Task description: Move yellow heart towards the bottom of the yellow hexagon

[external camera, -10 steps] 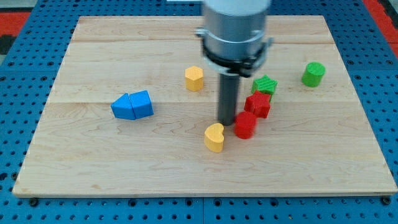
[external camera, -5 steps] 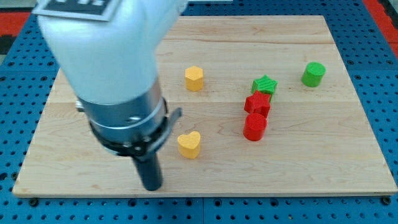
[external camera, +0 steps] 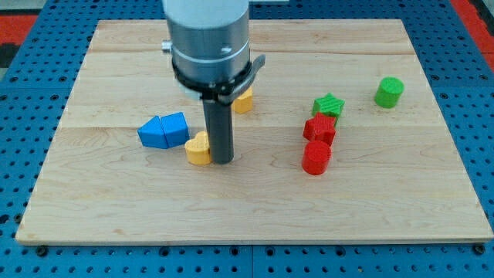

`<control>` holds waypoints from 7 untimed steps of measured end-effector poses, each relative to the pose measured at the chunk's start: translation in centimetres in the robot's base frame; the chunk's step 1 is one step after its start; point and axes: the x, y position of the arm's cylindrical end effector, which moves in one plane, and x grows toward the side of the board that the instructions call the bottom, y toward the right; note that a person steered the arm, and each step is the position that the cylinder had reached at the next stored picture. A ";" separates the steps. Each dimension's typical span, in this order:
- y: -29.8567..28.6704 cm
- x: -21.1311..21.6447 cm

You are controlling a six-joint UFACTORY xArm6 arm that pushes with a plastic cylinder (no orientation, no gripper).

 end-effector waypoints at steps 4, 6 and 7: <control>-2.9 -0.2; -11.4 -3.5; -4.6 -6.6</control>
